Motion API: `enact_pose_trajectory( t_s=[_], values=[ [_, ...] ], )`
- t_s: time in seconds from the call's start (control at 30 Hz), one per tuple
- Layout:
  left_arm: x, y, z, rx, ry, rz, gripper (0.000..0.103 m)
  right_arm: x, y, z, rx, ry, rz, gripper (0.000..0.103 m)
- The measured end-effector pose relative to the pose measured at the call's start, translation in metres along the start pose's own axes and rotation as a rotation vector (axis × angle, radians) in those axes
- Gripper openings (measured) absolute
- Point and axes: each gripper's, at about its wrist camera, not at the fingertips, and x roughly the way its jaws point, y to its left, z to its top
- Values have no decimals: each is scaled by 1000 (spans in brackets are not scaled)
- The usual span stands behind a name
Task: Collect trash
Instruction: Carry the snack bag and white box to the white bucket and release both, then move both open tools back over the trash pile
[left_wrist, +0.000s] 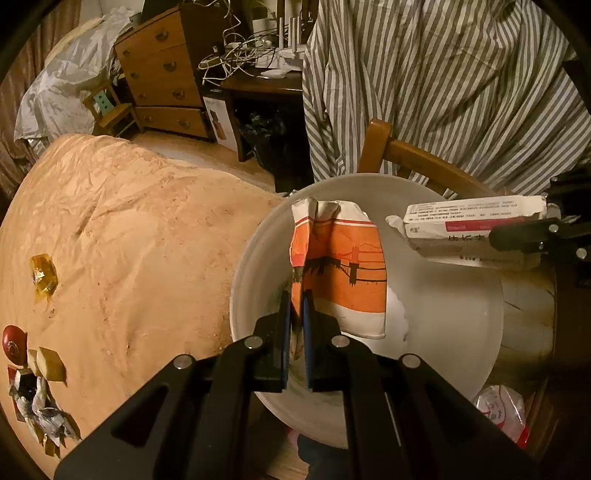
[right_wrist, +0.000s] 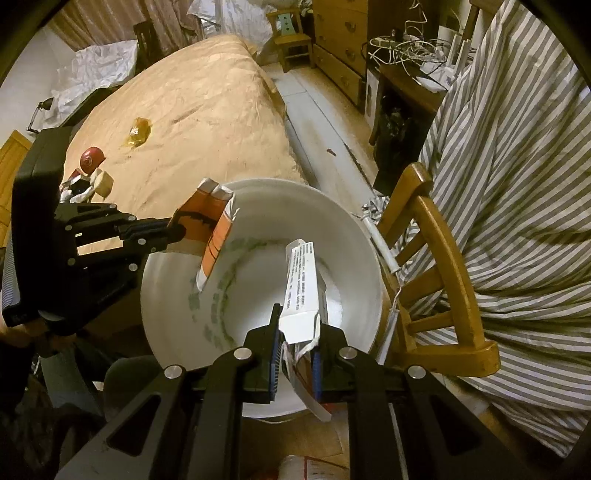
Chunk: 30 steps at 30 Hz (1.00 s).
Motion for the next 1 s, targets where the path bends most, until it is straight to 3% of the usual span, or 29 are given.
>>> enact_pose_trajectory(
  t_s=[0.07, 0.1, 0.17, 0.2, 0.43, 0.67, 0.73, 0.8, 1.0],
  values=[
    [0, 1, 1, -6, 0, 3, 7, 3, 0, 0, 13, -11, 6, 15],
    [1, 2, 1, -13, 4, 8, 12, 3, -3, 0, 24, -17, 18, 22],
    [0, 6, 3, -26, -5, 25, 41, 3, -6, 3, 42, -31, 37, 38],
    [-2, 9, 2, -34, -19, 40, 58, 2, -7, 3, 47, -41, 39, 38],
    [-12, 20, 1, -75, -56, 44, 58, -1, -7, 5, 62, -65, 57, 38],
    [-26, 32, -16, -105, -84, 32, 58, -12, 19, 3, 18, -135, 76, 39],
    [-32, 45, -31, -136, -95, 28, 58, -20, 39, 0, -17, -188, 87, 43],
    [-37, 60, -47, -169, -101, 35, 58, -27, 63, -3, -59, -248, 110, 54],
    [-52, 134, -116, -342, -116, 101, 58, -25, 155, -10, -227, -352, 221, 62]
  ],
)
